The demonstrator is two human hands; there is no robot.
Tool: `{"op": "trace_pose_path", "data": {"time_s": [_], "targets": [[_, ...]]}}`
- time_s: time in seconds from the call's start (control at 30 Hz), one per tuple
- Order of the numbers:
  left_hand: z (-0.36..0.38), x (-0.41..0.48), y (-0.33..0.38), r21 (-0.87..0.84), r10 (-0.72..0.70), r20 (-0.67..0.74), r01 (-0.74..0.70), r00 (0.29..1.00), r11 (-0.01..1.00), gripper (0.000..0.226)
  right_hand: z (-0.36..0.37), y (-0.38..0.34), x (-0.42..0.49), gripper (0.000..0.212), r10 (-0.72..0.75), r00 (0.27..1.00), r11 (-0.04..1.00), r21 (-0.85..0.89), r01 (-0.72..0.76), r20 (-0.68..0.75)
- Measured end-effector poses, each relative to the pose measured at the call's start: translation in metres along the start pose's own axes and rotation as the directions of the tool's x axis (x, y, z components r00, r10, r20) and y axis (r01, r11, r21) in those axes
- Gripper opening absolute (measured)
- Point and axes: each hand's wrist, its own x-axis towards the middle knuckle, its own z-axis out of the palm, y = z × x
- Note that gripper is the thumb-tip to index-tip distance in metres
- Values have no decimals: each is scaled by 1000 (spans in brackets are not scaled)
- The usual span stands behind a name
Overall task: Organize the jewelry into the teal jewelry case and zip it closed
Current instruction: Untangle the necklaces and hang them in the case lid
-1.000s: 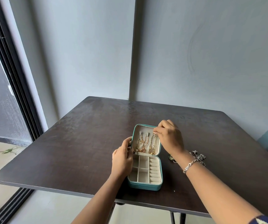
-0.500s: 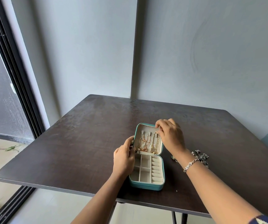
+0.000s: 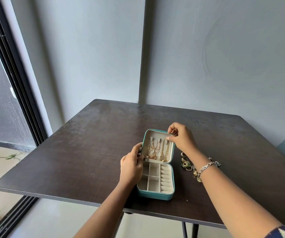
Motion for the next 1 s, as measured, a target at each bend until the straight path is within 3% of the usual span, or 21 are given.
{"op": "trace_pose_path", "data": {"time_s": [0.3, 0.53, 0.67, 1.0], "targets": [[-3, -2, 7, -36, -37, 29, 38, 999, 999, 40, -1, 4, -15, 17, 142, 989, 956, 264, -130, -27], [-3, -2, 8, -80, -66, 32, 69, 997, 994, 40, 11, -5, -69, 40, 360, 932, 755, 577, -311, 32], [-4, -1, 8, -95, -79, 22, 81, 997, 992, 39, 26, -11, -98, 33, 343, 934, 688, 652, -320, 96], [-13, -5, 12, -46, -91, 24, 92, 996, 995, 39, 40, -6, -112, 47, 258, 966, 863, 445, -240, 20]]}}
